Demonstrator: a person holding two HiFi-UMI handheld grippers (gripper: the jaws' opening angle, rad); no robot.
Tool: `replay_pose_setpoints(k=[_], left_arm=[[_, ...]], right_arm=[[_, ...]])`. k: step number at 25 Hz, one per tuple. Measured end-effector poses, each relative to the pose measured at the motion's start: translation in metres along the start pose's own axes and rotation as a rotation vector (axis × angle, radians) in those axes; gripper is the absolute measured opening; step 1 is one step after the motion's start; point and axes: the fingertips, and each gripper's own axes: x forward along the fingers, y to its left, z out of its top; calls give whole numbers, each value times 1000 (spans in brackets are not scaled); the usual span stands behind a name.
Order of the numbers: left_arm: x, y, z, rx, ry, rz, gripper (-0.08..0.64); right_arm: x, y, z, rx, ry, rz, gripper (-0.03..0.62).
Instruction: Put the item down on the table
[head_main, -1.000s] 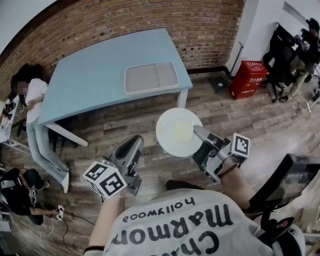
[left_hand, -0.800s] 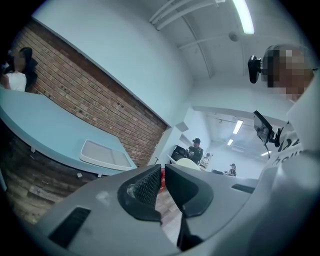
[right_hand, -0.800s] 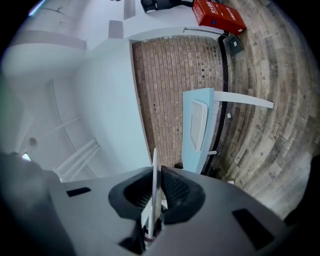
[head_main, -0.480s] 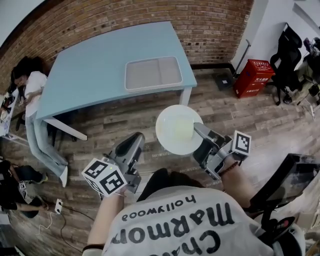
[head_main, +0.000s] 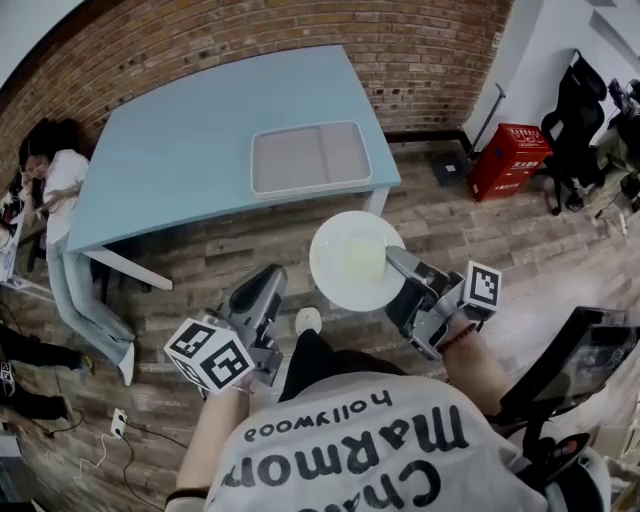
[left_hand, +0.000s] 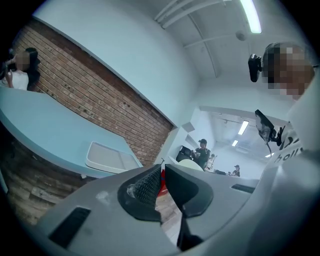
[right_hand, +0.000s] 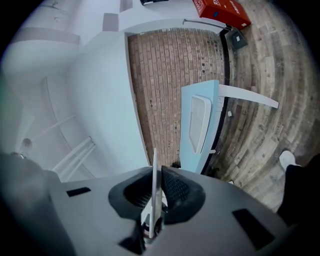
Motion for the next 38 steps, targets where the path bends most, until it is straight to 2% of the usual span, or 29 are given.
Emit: replay_pose_setpoints(k=[6,18,30,38], left_arm=[[19,23,10,-16,15,-21,26],[49,74,22,-78,43,2,26],[78,128,22,-93,119,23,26],[94,154,31,-111,166,8,26]], right_arm=[[22,-7,15,4,-17,-4,31],[70,-24,43,31,-9,-36,32],[105,-57,66,63,-41,-81,32],[127,-73,76,78,-71,-120,32]])
